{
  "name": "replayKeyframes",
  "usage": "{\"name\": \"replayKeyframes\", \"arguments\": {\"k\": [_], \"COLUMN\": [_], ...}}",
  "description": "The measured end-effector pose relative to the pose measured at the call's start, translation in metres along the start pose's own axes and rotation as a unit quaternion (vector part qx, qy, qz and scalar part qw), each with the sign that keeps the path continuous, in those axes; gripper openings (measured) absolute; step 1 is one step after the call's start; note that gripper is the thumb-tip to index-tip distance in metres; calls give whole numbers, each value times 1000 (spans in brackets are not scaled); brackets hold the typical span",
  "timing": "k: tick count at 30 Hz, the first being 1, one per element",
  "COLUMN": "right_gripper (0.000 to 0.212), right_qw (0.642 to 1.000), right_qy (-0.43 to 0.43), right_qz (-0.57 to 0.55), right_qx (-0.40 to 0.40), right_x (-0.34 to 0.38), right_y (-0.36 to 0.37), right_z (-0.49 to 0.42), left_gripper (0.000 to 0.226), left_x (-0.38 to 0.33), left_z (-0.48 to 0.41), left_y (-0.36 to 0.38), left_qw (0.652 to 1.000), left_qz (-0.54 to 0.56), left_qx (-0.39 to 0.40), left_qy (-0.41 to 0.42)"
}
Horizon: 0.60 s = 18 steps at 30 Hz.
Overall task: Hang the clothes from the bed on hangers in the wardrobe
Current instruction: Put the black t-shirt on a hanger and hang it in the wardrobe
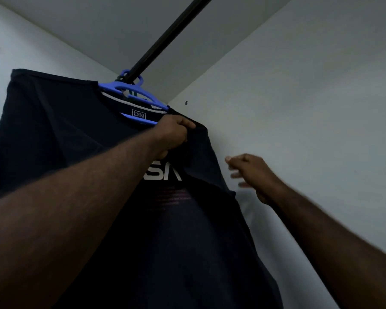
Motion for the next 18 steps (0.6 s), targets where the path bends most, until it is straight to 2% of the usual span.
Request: {"name": "replayKeyframes", "arguments": {"k": [2, 3, 5, 7, 9, 12, 14, 16, 18], "right_gripper": [34, 32, 22, 18, 18, 23, 27, 26, 26], "right_qw": [993, 990, 994, 997, 996, 986, 983, 988, 990], "right_qy": [96, 101, 60, 32, 48, 107, 113, 101, 98], "right_qz": [-2, -6, -30, -47, -61, -78, -65, -51, -58], "right_qx": [75, 97, 85, 43, 36, 103, 129, 107, 83], "right_x": [-29, -36, -42, -48, -55, -69, -77, -85, -93], "right_y": [11, 15, 17, 13, 14, 25, 26, 21, 17], "right_z": [4, 6, 4, 1, 3, 14, 19, 22, 29], "left_gripper": [37, 37, 36, 36, 33, 30, 46, 60, 68], "left_x": [5, 5, 4, 10, 20, 30, 40, 55, 72], "left_z": [-1, 0, 3, 5, 7, 16, 20, 26, 39], "left_y": [-3, -5, -7, 0, 9, 21, 28, 35, 42], "left_qw": [998, 994, 965, 913, 860, 765, 693, 661, 650], "left_qz": [-54, -101, -237, -376, -474, -592, -671, -710, -725], "left_qx": [-1, -12, -30, -31, -21, -49, -50, -23, -11], "left_qy": [16, 43, 111, 154, 188, 248, 259, 241, 226]}}
Point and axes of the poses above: each hand's wrist, its own z-axis away from the middle knuckle, its own y-axis out of the palm, x = y × z, the point moved 6 cm from there along -z, towards the middle knuckle, and after that the axes turned 12 degrees about -z, right-handed, at the moved point
